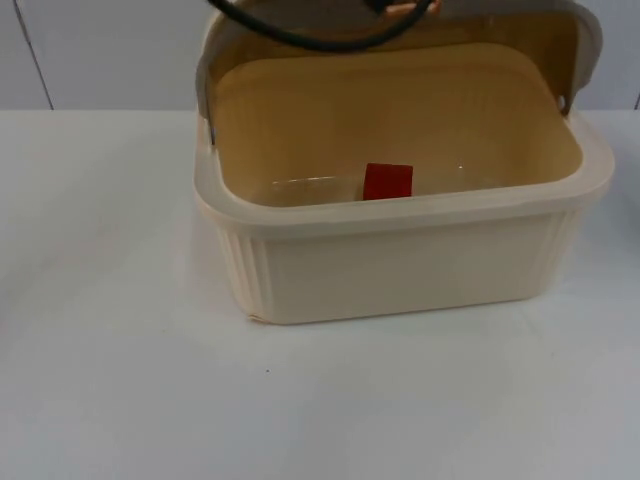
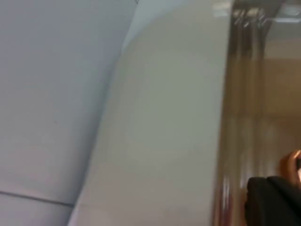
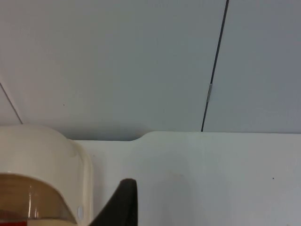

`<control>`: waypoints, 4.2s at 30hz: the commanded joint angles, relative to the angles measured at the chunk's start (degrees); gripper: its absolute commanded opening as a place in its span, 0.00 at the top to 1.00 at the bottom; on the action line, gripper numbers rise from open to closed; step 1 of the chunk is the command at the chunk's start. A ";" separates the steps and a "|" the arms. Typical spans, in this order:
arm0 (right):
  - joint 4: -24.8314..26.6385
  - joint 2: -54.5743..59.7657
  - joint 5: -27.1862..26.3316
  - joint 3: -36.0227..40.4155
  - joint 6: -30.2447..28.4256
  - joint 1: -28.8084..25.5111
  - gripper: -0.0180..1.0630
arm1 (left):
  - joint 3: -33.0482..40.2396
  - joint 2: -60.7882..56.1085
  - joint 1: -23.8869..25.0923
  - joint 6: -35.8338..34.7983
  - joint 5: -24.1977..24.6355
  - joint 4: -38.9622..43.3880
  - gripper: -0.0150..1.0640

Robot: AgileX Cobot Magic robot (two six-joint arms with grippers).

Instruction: Open the box lid with the left hand, place the block into the box with the right hand, then close the box lid with the left hand.

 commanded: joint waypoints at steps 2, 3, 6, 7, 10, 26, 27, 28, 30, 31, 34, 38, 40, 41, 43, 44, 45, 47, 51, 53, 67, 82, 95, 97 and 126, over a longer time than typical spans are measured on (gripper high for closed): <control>0.08 -0.51 -0.32 -0.24 -0.38 -0.32 0.02 | 4.24 -1.44 -1.58 0.40 -0.95 0.38 0.99; 0.08 -0.51 -0.32 -0.24 -0.38 -0.32 0.02 | 5.12 -1.54 -1.96 0.53 -1.71 0.47 0.99; 0.08 -0.51 -0.17 -0.24 -0.38 -0.32 0.02 | 5.44 -1.54 -2.51 0.53 -1.48 0.47 0.99; 0.22 -0.51 -0.09 -0.24 -0.38 -0.32 0.02 | 5.44 -1.54 -2.80 0.32 -1.50 0.47 0.99; 0.22 -0.51 0.03 -0.24 -0.38 -0.32 0.02 | 5.44 -2.05 -3.53 0.16 -1.50 0.47 0.99; 0.33 -0.51 -0.07 -0.24 -0.38 -0.32 0.02 | 15.58 -5.78 -4.87 -0.33 -6.12 -0.04 0.99; 0.33 -0.51 -0.22 -0.24 -0.38 -0.32 0.02 | 17.19 -6.64 -5.31 -0.33 -7.91 -0.18 0.99; 0.33 -0.51 -0.22 -0.24 -0.38 -0.32 0.02 | 18.59 -7.27 -5.72 -0.33 -9.79 -0.49 0.99; 0.33 -0.51 -0.30 -0.24 -0.38 -0.32 0.02 | 21.50 -8.45 -7.14 -0.33 -13.84 -0.53 0.99; 0.33 -0.51 -0.30 -0.24 -0.38 -0.32 0.02 | 21.50 -8.45 -7.14 -0.33 -13.84 -0.53 0.99; 0.33 -0.51 -0.16 -0.24 -0.38 -0.32 0.02 | 23.54 -8.59 -8.56 -0.33 -16.24 -1.84 0.99; 0.59 -0.51 0.07 -0.24 -0.38 -0.32 0.02 | 26.04 -8.59 -9.29 -0.33 -20.33 -2.73 0.99; 0.75 -0.66 0.17 -0.24 -0.38 -0.32 0.02 | 27.03 -8.59 -9.39 -0.09 -20.45 -3.16 0.99; 0.75 -0.66 0.17 -0.24 -0.38 -0.32 0.02 | 27.03 -8.59 -9.39 -0.09 -20.45 -3.16 0.99; 0.75 -0.92 -0.07 -0.24 -0.38 -0.32 0.02 | 27.42 -9.07 -9.39 -0.09 -19.48 -5.00 0.99; 0.75 -0.92 -0.07 -0.24 -0.38 -0.32 0.02 | 27.42 -9.70 -9.39 -0.09 -18.38 -6.01 0.99; 0.75 -0.92 -0.07 -0.24 -0.38 -0.32 0.02 | 27.42 -10.69 -9.42 -0.09 -16.83 -6.18 0.99; 0.75 -0.92 -0.07 -0.24 -0.38 -0.32 0.02 | 27.42 -11.95 -9.68 -0.09 -15.35 -6.72 0.99; 0.75 -0.92 -0.07 -0.24 -0.38 -0.32 0.02 | 27.42 -17.34 -10.77 -0.26 -12.07 -10.52 0.99; 0.75 -0.92 -0.07 -0.24 -0.38 -0.32 0.02 | 27.42 -22.27 -11.79 -0.26 -12.48 -11.22 0.99; 2.99 -1.15 -0.07 -0.24 -0.63 -0.06 0.02 | 28.41 -42.10 15.36 -23.53 -24.86 -7.09 0.99; 2.87 -1.15 -0.40 -0.24 -1.22 1.55 0.02 | 46.72 -43.57 26.17 -29.73 -32.16 -8.93 0.99; 3.05 -1.15 0.95 -0.24 -1.22 1.55 0.02 | 45.80 -39.69 25.88 -41.75 -24.78 -0.10 0.99; 3.05 -1.15 0.95 -0.24 -1.22 1.55 0.02 | 45.80 -39.69 25.88 -44.49 -25.38 3.79 0.99; 2.95 -1.15 0.89 -0.24 -1.46 1.55 0.02 | 43.43 -39.82 23.38 -46.29 -19.42 8.22 0.01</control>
